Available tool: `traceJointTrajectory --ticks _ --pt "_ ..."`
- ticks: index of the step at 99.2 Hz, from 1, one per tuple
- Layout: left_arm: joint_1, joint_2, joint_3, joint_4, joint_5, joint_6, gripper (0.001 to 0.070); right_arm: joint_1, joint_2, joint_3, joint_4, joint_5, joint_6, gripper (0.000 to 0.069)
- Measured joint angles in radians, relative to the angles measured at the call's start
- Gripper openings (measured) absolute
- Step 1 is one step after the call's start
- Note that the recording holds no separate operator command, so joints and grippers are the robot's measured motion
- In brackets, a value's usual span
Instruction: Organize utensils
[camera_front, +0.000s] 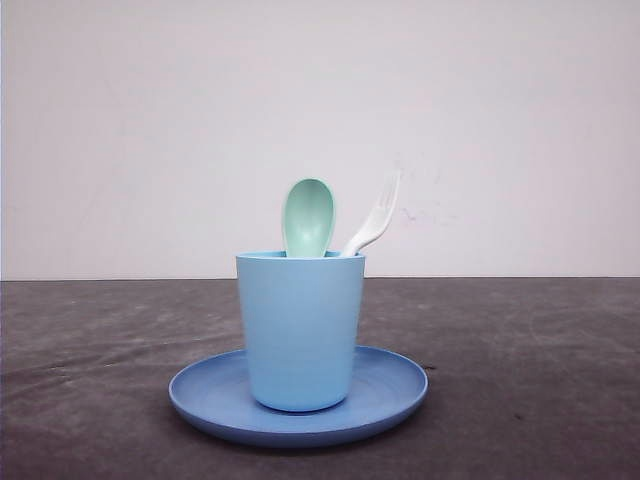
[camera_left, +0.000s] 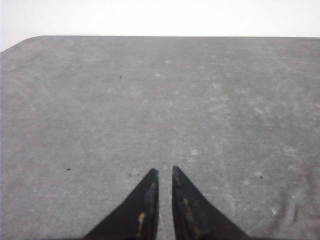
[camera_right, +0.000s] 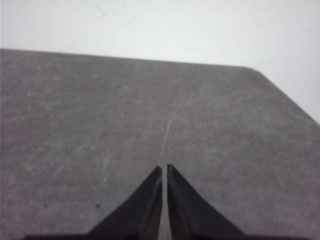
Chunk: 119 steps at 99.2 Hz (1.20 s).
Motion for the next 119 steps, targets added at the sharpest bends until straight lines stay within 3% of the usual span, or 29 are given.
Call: traceJointTrajectory --ticks 20,119 --pt "0.000 0.000 0.000 0.000 0.000 0.000 0.0024 0.000 -0.055 0.001 -0.087 0.005 0.000 0.0017" --pt "0.000 0.000 0.000 0.000 0.000 0.000 0.0024 0.000 -0.054 0.001 -0.082 0.005 0.000 0.0017"
